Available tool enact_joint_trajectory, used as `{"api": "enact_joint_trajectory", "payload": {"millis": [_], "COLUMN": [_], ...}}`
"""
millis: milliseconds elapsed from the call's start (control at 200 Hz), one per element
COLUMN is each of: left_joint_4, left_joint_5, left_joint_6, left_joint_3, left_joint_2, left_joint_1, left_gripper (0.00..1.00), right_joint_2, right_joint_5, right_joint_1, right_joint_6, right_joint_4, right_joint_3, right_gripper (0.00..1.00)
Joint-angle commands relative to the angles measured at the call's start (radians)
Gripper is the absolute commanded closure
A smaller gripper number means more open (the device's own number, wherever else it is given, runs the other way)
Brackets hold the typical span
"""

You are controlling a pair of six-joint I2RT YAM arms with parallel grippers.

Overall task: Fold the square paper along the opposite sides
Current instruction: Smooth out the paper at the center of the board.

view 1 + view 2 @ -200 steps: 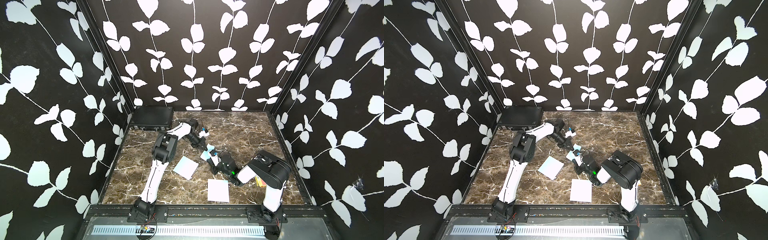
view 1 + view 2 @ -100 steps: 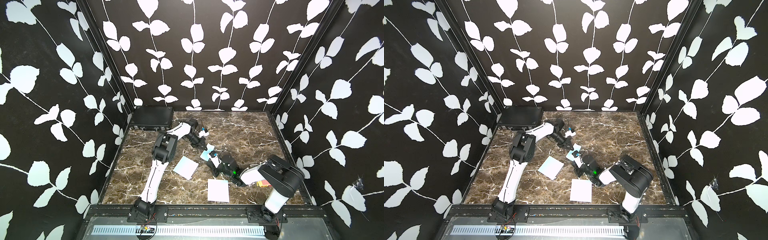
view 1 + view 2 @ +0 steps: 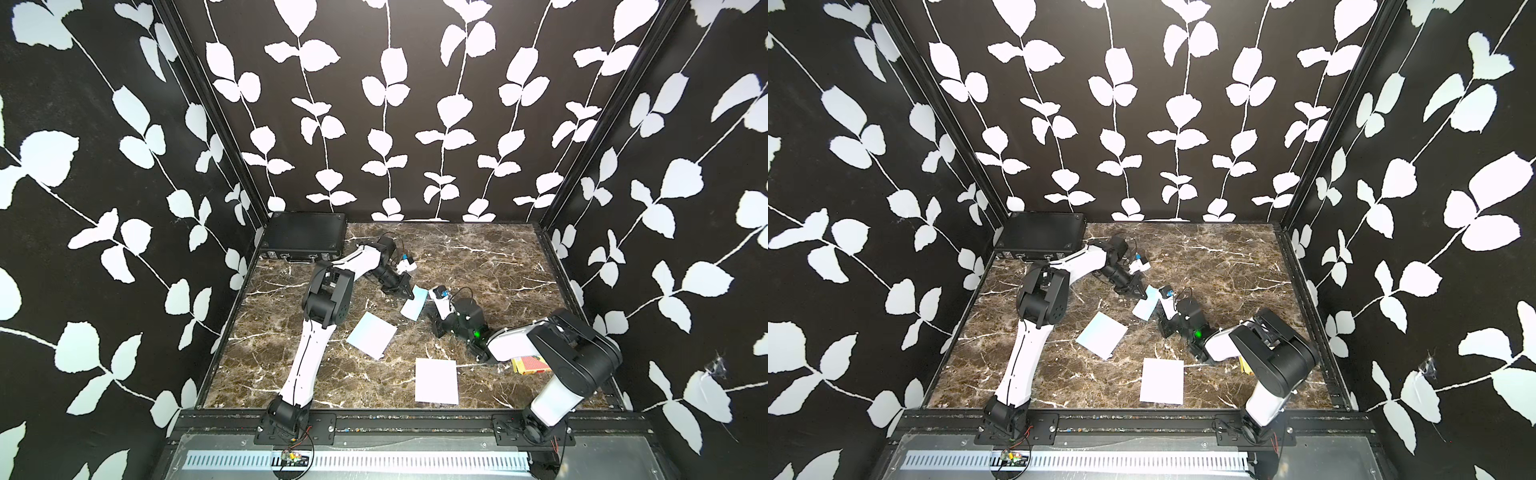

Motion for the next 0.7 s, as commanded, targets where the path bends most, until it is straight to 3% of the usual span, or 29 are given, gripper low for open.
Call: {"api": "enact_joint_trajectory", "payload": {"millis": [0, 235, 435, 695], "left_joint_4": [-0.02, -0.066, -0.063, -0.06], "left_joint_5": [-0.108, -0.134, -0.119, -0.105], "left_joint_6": [0.018, 0.03, 0.042, 0.044], "left_joint_3": [-0.034, -0.006, -0.024, -0.017], "left_joint_2": [-0.03, 0.002, 0.003, 0.007], "left_joint_1": [0.002, 0.002, -0.011, -0.019], "left_gripper": [1.0, 1.0, 1.0, 1.0], "right_joint_2": [0.037, 0.062, 0.123, 0.217], "right_joint_5": [0.04, 0.093, 0.024, 0.041], "right_joint_1": [-0.015, -0.031, -0.028, -0.016], "right_joint_6": [0.003, -0.09, -0.014, 0.021], "right_joint_4": [0.036, -0.057, -0.094, -0.049], "right_joint_3": [0.05, 0.11, 0.201, 0.266], "right_gripper": [0.87, 0.87, 0.84, 0.84]}}
